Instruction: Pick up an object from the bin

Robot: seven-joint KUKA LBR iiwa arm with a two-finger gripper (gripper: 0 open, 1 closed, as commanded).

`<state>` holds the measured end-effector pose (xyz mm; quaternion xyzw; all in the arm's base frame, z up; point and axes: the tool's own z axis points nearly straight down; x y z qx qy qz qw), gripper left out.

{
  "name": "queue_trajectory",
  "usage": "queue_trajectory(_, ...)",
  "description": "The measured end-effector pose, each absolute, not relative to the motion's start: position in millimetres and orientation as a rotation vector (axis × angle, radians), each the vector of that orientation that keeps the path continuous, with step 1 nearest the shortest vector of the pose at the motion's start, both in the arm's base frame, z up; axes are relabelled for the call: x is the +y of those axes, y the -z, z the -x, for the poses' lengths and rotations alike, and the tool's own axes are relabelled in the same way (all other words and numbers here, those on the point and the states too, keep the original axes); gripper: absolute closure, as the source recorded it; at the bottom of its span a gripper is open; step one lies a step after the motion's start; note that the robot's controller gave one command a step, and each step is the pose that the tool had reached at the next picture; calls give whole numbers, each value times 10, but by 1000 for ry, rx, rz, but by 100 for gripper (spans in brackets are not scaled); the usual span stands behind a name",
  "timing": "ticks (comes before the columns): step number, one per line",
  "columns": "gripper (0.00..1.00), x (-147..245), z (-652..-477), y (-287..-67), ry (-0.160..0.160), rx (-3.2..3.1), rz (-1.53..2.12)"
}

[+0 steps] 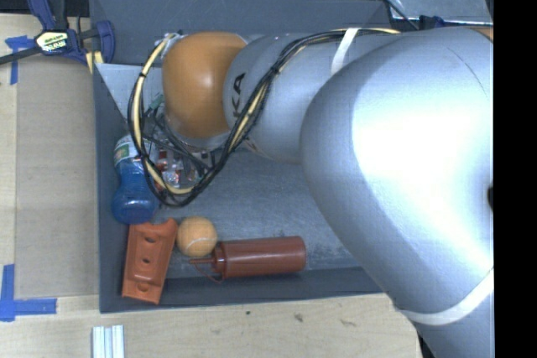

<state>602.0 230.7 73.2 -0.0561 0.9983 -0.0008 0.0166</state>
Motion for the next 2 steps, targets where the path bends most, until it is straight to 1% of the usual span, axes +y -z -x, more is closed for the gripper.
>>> queue_trajectory(1,100,2367,-6204,-1868,3,3094,231)
queue_trajectory(2,100,2166,-6022,-1979,3,3098,217)
